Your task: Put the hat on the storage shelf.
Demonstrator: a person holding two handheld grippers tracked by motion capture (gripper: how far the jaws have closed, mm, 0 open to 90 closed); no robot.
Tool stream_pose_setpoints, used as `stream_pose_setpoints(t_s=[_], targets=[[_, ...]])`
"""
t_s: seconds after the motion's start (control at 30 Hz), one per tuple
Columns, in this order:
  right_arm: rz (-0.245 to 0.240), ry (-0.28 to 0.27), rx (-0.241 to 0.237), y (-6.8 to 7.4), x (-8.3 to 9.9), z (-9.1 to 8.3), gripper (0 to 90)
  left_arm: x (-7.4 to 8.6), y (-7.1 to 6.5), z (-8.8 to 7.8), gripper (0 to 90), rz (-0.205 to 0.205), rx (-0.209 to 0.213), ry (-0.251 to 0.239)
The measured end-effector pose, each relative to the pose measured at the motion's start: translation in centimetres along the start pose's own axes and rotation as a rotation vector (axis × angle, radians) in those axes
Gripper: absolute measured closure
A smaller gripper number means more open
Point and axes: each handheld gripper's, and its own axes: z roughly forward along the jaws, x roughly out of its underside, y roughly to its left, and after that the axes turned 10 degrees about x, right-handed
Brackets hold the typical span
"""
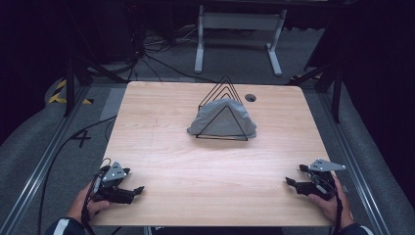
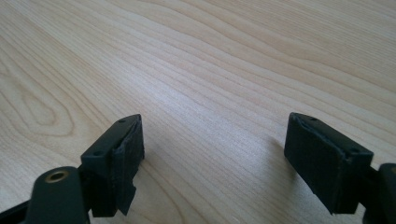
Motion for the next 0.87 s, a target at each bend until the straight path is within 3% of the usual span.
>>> stream_pose_setpoints(t_s=[0.27, 0.37, 0.4, 0.63, 0.7, 0.73, 0.87], targets=[[-0.003, 0.002, 0.0, -0.03, -0.01, 0.0, 20.4, -0.11, -0.05, 0.09, 12.4, -0.002, -0.003, 0.005], [0.0, 0.001, 0.0, -0.02, -0.02, -0.01, 20.4, -0.16, 0.04, 0.14, 11.7, 0.017, -0.014, 0.005], [0.001, 0.0, 0.0, -0.01, -0.01, 0.01, 20.3, -0.15, -0.09, 0.22, 11.3, -0.003, -0.011, 0.002], [0.002, 0.0, 0.003, -0.02, -0.01, 0.01, 20.3, -0.23, -0.13, 0.29, 9.8, -0.006, -0.017, 0.004], [0.003, 0.0, 0.003, -0.02, -0.01, 0.01, 20.3, -0.29, -0.03, 0.26, 9.5, 0.012, -0.023, 0.011], [0.003, 0.0, 0.002, -0.02, -0.01, 0.01, 20.4, -0.25, -0.17, 0.38, 9.2, -0.01, -0.016, 0.002], [0.003, 0.0, 0.002, -0.02, -0.01, 0.01, 20.3, -0.35, -0.23, 0.34, 7.7, -0.014, -0.014, 0.02]])
